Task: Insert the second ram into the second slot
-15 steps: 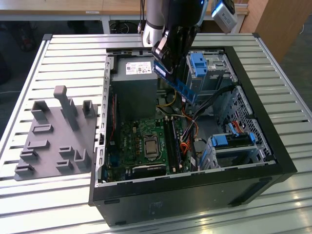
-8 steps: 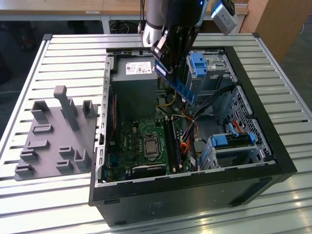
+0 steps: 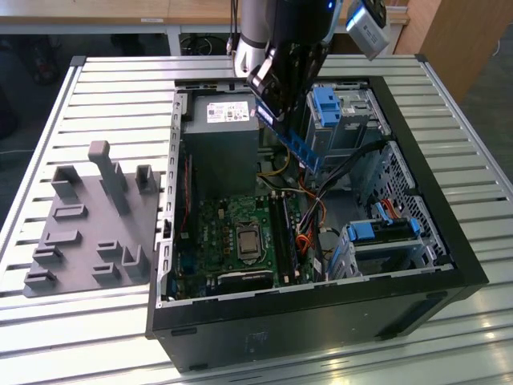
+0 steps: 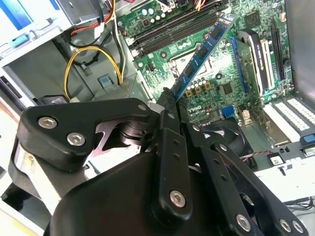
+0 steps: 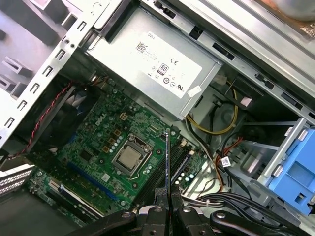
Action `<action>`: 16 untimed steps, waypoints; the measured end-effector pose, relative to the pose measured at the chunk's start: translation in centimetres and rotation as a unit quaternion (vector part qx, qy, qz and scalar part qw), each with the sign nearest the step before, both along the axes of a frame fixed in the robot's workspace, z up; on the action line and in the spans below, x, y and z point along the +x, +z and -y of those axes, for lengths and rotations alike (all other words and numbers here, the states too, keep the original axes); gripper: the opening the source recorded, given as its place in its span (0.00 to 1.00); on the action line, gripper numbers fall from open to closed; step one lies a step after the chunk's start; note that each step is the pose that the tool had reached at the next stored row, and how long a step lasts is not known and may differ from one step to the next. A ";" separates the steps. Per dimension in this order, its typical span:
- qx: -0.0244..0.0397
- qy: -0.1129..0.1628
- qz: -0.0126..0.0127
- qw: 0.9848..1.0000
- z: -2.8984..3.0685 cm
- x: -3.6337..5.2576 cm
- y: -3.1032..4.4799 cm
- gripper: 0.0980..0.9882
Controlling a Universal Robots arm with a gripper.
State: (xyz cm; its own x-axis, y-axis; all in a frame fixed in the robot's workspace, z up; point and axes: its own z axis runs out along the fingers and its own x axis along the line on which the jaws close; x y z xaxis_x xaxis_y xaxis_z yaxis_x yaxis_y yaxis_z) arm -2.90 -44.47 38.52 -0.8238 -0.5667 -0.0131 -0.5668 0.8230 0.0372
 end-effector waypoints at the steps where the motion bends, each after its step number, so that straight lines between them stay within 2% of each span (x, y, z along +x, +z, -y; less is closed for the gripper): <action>1: 0.000 -0.002 0.000 1.000 0.00 0.00 0.00 0.04; 16: 0.000 -0.032 0.000 0.999 0.00 0.00 0.00 0.04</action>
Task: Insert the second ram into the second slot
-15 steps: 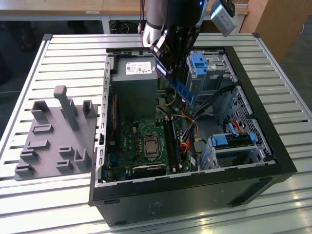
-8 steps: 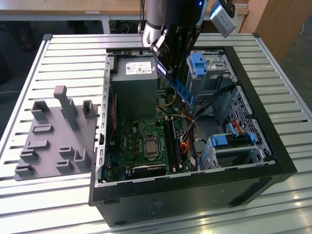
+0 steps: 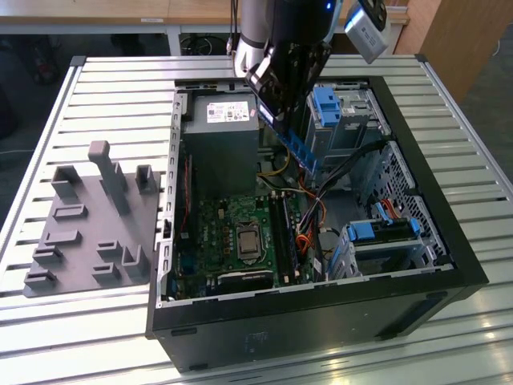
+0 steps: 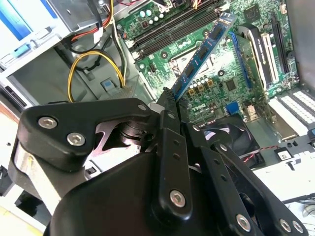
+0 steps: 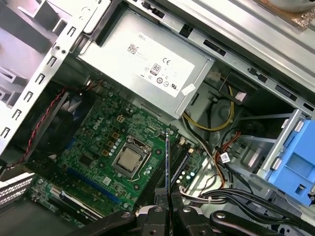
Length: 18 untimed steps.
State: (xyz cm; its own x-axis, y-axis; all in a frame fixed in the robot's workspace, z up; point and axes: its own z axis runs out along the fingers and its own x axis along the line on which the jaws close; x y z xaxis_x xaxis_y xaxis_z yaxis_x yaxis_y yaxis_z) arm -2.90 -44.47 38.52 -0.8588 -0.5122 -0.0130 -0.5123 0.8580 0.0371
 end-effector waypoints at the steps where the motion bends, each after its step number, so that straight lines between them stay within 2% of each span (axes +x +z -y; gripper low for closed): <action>1: 0.000 -0.002 0.000 1.000 0.00 0.00 0.00 0.04; 18: 0.000 -0.043 0.000 0.999 0.00 0.00 0.00 0.04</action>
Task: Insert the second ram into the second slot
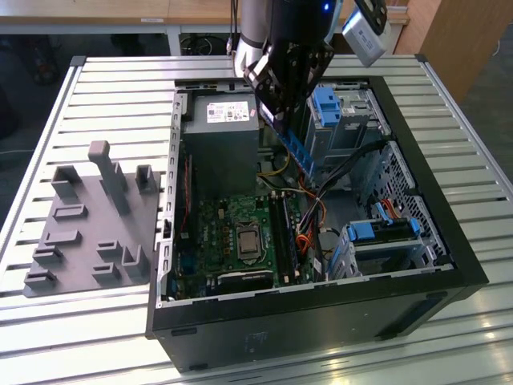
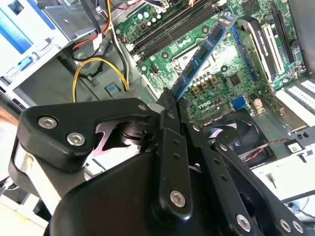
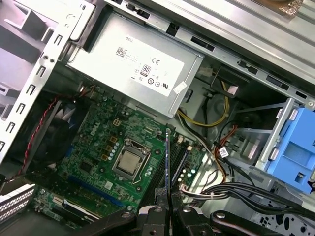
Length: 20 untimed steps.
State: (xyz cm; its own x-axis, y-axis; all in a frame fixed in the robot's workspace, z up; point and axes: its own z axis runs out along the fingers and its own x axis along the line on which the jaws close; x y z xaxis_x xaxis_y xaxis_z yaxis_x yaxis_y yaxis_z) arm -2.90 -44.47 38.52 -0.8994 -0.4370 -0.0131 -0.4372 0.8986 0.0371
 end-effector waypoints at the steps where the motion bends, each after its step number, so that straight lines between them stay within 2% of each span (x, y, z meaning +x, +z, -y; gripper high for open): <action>1: 0.000 -0.002 0.000 1.000 0.00 0.00 0.00 0.04; 20: 0.000 -0.046 0.000 0.999 0.00 0.00 0.00 0.04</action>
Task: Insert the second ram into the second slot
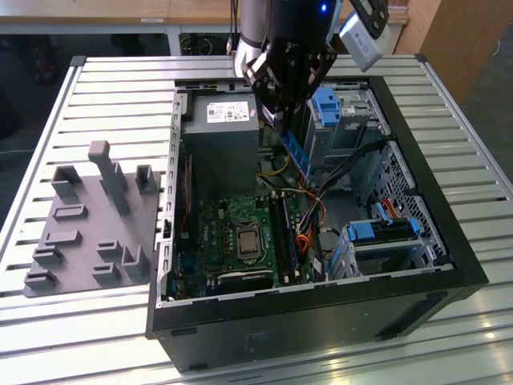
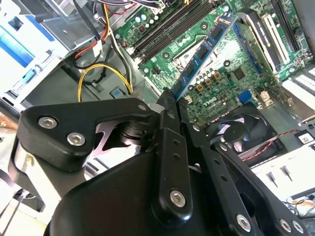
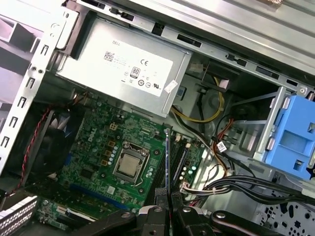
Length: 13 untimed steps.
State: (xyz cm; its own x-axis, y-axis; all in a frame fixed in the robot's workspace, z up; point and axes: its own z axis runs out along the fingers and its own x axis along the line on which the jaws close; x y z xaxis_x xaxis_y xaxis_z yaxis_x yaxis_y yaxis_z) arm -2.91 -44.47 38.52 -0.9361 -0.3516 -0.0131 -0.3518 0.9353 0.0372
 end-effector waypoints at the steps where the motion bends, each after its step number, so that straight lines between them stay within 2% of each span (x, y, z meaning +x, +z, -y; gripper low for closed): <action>1: 0.000 -0.002 0.000 1.000 0.00 0.00 0.00 0.04; 9: 0.000 -0.022 0.000 1.000 0.00 0.00 0.00 0.04; 13: 0.000 -0.050 0.000 0.999 0.00 0.00 -0.05 0.04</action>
